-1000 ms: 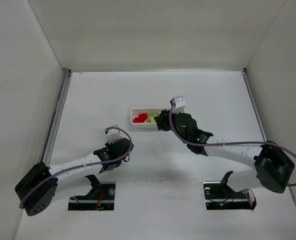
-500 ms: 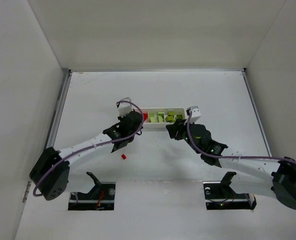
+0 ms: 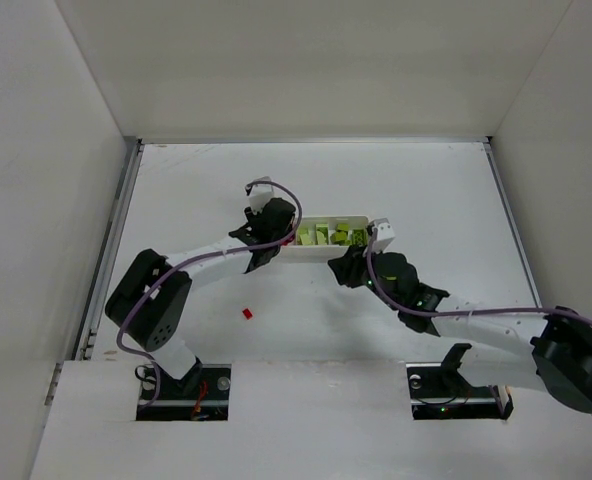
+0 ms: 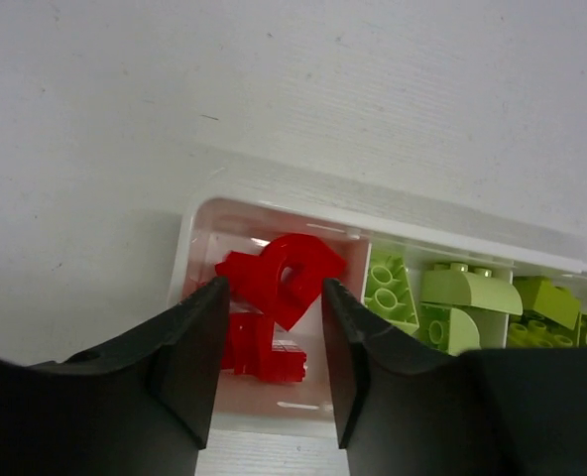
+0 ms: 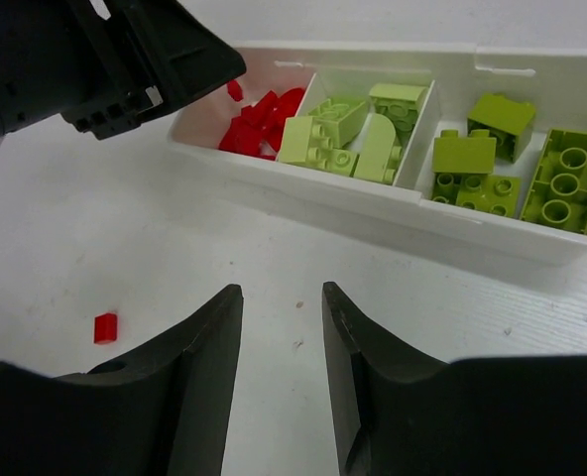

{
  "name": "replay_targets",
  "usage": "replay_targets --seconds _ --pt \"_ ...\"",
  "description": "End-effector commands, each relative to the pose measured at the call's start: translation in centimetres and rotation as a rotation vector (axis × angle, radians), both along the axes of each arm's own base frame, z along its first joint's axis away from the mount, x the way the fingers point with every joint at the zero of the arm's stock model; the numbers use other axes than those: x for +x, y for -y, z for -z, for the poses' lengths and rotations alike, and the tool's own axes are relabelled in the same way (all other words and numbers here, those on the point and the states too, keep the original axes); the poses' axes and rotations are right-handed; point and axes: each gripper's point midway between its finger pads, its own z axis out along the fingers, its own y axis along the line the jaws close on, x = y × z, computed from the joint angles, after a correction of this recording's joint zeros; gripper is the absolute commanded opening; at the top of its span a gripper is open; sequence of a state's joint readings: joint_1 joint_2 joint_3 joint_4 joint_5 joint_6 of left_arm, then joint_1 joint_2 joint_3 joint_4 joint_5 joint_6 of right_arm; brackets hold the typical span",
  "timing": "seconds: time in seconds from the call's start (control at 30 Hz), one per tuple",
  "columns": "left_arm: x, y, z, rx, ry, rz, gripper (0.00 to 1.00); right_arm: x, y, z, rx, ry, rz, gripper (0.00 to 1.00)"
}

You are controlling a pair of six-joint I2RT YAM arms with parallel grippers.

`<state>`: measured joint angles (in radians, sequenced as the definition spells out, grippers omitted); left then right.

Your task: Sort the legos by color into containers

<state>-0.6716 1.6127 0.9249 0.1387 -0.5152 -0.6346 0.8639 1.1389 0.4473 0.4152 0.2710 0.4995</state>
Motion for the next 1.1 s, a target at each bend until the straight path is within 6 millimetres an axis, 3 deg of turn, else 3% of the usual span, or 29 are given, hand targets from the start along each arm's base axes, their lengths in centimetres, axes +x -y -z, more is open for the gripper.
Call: replay_targets --seconds 0.0,0.13,0.3,0.37,0.5,0.63,0.77,1.07 --pt "0.9 0.9 -3.9 -0.071 0.088 0.016 0.44 -0.2 -2.0 -1.9 0.054 0.047 -0.058 0.44" --pt "-0.5 -1.1 -5.2 -0.092 0.121 -0.005 0.50 -1.9 -5.3 -1.0 0.024 0.034 -0.181 0.40" --pt "-4.1 -6.3 -4.7 -0.151 0.133 -0.093 0.50 -5.7 -10.9 0.5 -0.024 0.010 -0.377 0.35" --pt "-5.8 -8.5 -3.7 -0.174 0.118 -0.134 0.50 -7.2 -13.2 1.2 -0.055 0.008 -0.439 0.39" --pt "-8.9 -12.4 -1.4 -0.218 0.088 -0.226 0.50 -9.2 -16.5 3.4 -0.132 0.009 -0.497 0.59" --pt "-10.9 -15.0 0.5 -0.256 0.067 -0.303 0.50 -9.5 -18.3 4.9 -0.191 0.007 -0.493 0.62" --pt "-11.7 -16.4 1.5 -0.305 0.050 -0.351 0.51 -9.6 -19.8 5.8 -0.237 0.001 -0.495 0.62" --pt "-11.8 -16.8 2.6 -0.378 0.041 -0.371 0.53 -8.3 -22.4 8.1 -0.342 0.007 -0.459 0.52"
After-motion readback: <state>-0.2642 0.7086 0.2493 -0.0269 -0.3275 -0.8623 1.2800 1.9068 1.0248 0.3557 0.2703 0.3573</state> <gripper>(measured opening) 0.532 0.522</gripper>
